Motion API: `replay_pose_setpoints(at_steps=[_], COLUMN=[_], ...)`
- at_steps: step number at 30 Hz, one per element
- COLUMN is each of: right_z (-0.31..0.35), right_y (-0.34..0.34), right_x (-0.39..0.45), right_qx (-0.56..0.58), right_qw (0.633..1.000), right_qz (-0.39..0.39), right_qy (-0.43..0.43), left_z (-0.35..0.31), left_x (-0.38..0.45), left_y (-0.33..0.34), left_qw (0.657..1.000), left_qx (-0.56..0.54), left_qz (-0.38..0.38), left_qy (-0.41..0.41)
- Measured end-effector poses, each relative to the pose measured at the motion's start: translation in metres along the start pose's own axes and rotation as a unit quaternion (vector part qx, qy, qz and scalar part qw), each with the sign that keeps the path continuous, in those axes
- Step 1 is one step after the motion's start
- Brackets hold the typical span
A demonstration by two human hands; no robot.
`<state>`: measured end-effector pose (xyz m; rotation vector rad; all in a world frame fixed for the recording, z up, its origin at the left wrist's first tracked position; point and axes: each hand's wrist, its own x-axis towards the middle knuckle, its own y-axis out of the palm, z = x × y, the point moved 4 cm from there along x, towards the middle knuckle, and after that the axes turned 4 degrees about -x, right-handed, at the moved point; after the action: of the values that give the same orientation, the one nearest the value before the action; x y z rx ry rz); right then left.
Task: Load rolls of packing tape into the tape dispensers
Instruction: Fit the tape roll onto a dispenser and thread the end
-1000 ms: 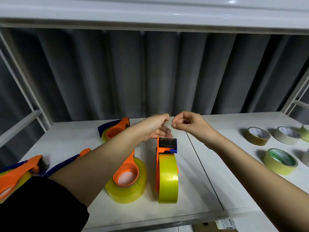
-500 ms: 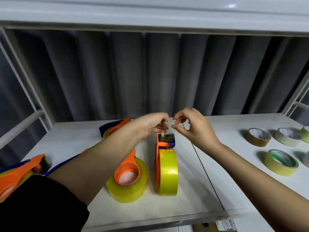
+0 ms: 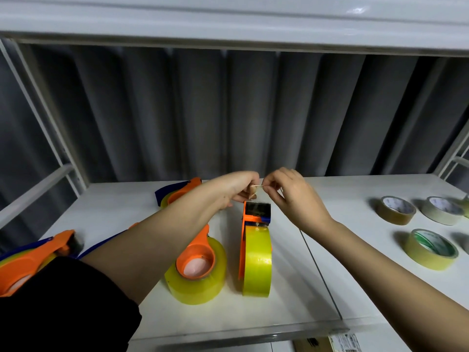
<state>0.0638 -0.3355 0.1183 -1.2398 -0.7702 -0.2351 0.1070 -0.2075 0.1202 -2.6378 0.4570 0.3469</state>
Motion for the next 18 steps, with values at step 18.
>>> replay_pose_setpoints(at_steps=[18], right_z=[-0.0105], right_y=[-0.007], right_x=[-0.0053], right_qx=[0.182], right_qw=[0.975], right_qz=[-0.023], right_qy=[0.124], left_z=[-0.0033], left_x=[-0.0052], left_y=[-0.0087], left_qw=[0.974], left_qx=[-0.004], left_qz=[-0.055], left_qy=[0.218])
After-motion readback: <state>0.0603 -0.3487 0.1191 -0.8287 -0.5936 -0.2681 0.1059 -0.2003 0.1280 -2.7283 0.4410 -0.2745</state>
